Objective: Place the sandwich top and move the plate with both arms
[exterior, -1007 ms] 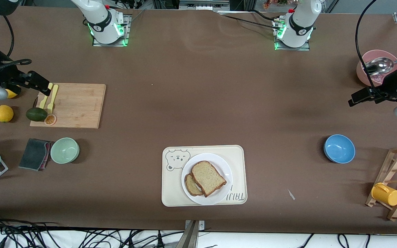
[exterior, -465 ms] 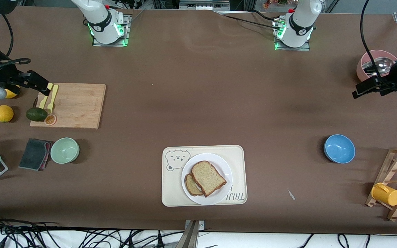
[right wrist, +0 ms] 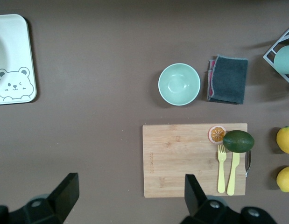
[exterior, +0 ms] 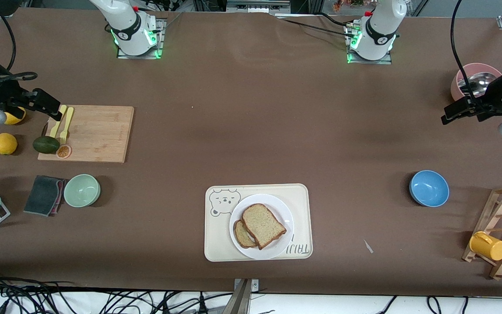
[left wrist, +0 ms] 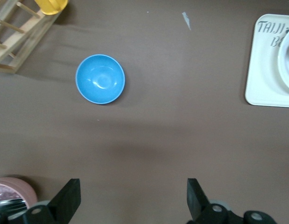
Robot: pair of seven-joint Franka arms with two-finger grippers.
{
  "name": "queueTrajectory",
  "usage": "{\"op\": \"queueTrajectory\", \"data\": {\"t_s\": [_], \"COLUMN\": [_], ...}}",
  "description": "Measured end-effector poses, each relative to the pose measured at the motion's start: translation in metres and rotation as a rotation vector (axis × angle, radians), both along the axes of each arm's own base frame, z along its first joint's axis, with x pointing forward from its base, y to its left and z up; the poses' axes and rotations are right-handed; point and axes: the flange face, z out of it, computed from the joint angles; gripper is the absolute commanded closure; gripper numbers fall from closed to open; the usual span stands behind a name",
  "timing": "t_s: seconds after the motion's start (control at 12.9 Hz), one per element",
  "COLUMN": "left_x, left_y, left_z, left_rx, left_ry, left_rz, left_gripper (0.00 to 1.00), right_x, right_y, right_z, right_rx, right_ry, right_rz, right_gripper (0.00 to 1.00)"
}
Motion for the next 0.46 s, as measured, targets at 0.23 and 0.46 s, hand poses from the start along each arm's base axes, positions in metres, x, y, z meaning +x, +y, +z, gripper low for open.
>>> {"op": "queueTrajectory", "data": {"t_s": [0.23,0.46], "left_x": [-0.0002,-0.0001], "left_y": [-0.0052,-0.0051], "left_z": [-0.0011,-0.0021], "left_rx": [0.019,0.019], "left_ry": [0.004,0.006], "left_rz": [-0.010,-0.003], "left_gripper": [0.00,0.00], "right_x": [-0.0001,-0.0001], "right_y": [0.0000,0.0000], "right_z": [-0.0001,-0.0001], "right_rx": [0.000,0.000], "right_ry": [0.001,0.001], "right_rz": [0.000,0.000], "right_gripper": [0.00,0.00]}}
